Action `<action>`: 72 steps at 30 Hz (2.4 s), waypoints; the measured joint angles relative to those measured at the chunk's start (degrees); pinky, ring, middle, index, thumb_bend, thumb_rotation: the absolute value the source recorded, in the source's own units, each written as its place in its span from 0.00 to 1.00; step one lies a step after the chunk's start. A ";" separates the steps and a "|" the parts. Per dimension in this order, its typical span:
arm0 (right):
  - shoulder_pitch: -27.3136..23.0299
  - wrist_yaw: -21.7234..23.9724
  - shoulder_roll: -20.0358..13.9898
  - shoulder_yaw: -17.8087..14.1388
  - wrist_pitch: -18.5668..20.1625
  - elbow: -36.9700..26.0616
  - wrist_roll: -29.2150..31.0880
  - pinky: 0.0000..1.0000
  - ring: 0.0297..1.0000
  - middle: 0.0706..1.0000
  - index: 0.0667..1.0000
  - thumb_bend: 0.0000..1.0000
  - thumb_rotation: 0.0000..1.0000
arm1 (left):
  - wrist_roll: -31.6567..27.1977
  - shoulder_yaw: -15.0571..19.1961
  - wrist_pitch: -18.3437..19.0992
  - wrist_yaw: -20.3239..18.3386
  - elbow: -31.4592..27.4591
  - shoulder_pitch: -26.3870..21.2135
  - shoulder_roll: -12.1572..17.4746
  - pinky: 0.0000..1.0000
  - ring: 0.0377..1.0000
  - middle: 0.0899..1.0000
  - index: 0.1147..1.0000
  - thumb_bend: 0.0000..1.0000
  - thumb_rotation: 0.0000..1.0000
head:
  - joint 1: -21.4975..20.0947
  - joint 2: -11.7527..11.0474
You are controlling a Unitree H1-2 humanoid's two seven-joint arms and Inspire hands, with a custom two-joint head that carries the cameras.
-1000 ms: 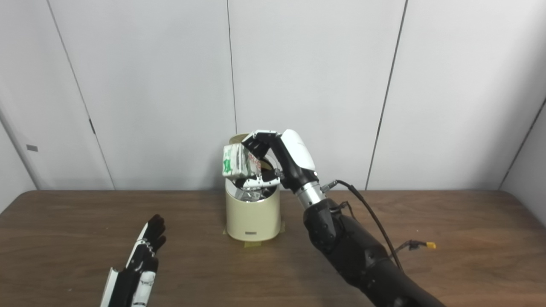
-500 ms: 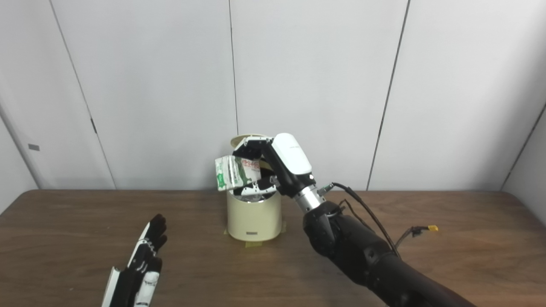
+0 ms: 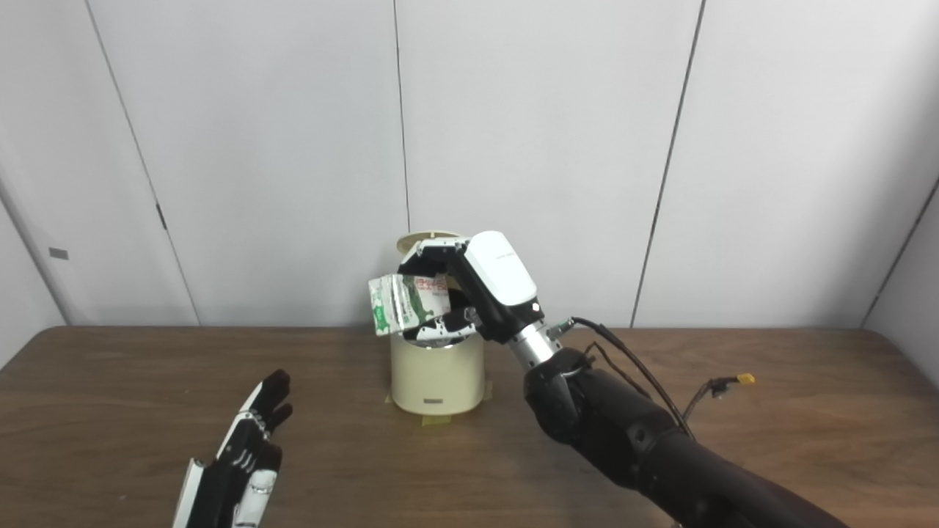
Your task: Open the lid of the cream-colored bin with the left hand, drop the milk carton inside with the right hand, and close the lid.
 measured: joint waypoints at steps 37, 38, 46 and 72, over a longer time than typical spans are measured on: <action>-0.64 -4.48 2.32 -0.01 -0.21 5.81 0.92 0.44 0.44 0.45 0.44 0.52 0.00 | 1.30 -0.39 -0.28 0.43 0.15 -0.05 0.01 0.91 0.95 0.94 0.93 0.49 0.81 | 1.23 -0.61; -0.64 -4.35 2.39 -0.02 -0.21 5.82 1.14 0.44 0.44 0.45 0.44 0.52 0.00 | 1.38 -0.40 -0.28 0.46 0.14 -0.05 0.00 0.91 0.95 0.94 0.92 0.49 0.81 | 1.32 -0.62; -0.61 -3.24 2.87 -0.76 -0.21 6.43 2.00 0.44 0.44 0.45 0.44 0.52 0.00 | 1.91 -0.52 -0.28 0.68 0.13 -0.06 -0.02 0.91 0.95 0.94 0.92 0.50 0.81 | 1.93 -0.79; -0.45 -6.03 3.66 -0.22 -0.19 7.55 0.76 0.48 0.43 0.46 0.47 0.52 0.00 | 2.01 -0.56 -0.27 0.48 -0.15 -0.05 0.02 0.92 0.96 0.95 0.93 0.52 0.81 | 0.79 -0.18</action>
